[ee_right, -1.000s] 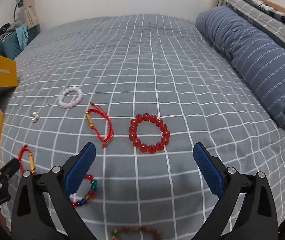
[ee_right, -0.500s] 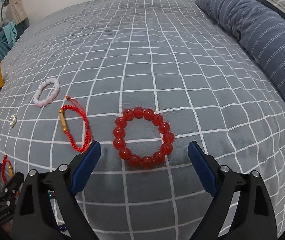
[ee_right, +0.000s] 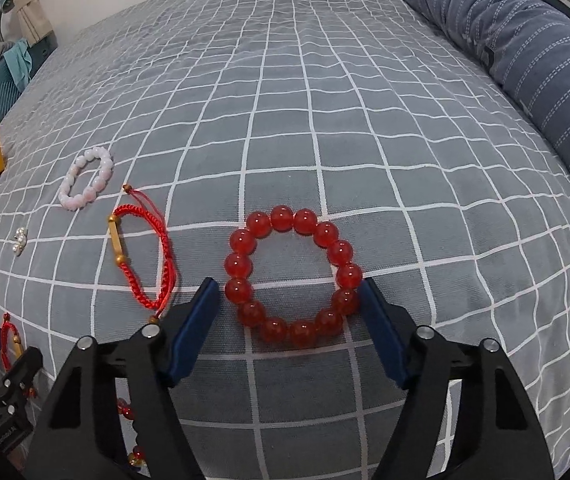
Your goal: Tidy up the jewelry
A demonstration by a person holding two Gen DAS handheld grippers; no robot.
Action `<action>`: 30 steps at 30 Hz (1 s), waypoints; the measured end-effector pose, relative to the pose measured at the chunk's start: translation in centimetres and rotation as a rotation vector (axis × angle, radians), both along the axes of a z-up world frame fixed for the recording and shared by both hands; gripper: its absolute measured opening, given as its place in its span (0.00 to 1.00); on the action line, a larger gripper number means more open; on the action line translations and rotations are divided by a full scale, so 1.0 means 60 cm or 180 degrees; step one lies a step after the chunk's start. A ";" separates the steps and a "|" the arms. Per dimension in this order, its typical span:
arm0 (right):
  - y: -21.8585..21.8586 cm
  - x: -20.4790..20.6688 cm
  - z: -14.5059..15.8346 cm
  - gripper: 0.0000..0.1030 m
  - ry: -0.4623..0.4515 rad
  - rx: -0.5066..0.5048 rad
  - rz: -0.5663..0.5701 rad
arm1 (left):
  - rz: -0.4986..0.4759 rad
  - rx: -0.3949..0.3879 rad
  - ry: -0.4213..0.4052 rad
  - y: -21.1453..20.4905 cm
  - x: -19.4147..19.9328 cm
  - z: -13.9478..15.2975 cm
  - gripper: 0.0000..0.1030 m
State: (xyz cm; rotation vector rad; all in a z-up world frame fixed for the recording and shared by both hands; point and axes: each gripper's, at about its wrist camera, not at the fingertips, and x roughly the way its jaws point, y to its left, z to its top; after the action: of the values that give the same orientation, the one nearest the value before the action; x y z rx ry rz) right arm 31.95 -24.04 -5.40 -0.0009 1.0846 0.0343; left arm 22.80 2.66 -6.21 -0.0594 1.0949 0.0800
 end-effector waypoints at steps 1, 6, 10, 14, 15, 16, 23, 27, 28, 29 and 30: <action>0.001 0.000 0.000 0.61 0.0002 0.0002 0.0006 | -0.0013 -0.0007 -0.0001 0.000 -0.001 0.001 0.68; -0.001 -0.001 0.000 0.51 0.0025 0.0055 0.0002 | -0.0061 -0.0066 -0.0006 0.001 -0.005 0.006 0.47; -0.002 -0.003 0.001 0.42 0.0031 0.0088 0.0000 | -0.0100 -0.0100 -0.0014 0.002 -0.004 0.007 0.41; -0.001 -0.005 0.002 0.29 0.0024 0.0066 0.0012 | -0.0136 -0.0113 -0.0029 0.002 -0.006 0.009 0.13; 0.000 -0.006 0.004 0.25 0.0007 0.0060 0.0009 | -0.0160 -0.0128 -0.0024 0.003 -0.006 0.009 0.08; -0.001 -0.007 0.005 0.25 -0.0001 0.0060 0.0009 | -0.0165 -0.0142 -0.0021 0.004 -0.005 0.010 0.08; -0.002 -0.011 0.010 0.24 -0.0047 0.0050 0.0006 | -0.0180 -0.0182 -0.0034 0.007 -0.007 0.013 0.08; -0.004 -0.015 0.019 0.00 -0.0095 0.0054 -0.0019 | -0.0183 -0.0188 -0.0045 0.007 -0.009 0.016 0.08; -0.005 -0.016 0.021 0.00 -0.0099 0.0098 -0.0015 | -0.0185 -0.0188 -0.0051 0.007 -0.009 0.017 0.08; -0.006 -0.016 0.020 0.00 -0.0089 0.0103 -0.0006 | -0.0185 -0.0187 -0.0056 0.006 -0.009 0.018 0.08; -0.006 -0.015 0.019 0.00 -0.0080 0.0094 -0.0006 | -0.0185 -0.0190 -0.0060 0.006 -0.010 0.019 0.08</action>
State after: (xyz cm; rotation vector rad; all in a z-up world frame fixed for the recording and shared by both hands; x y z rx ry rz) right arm 31.05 -24.38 -4.27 0.0263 1.0587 0.0485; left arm 22.19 3.05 -5.08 -0.0816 1.0794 -0.0055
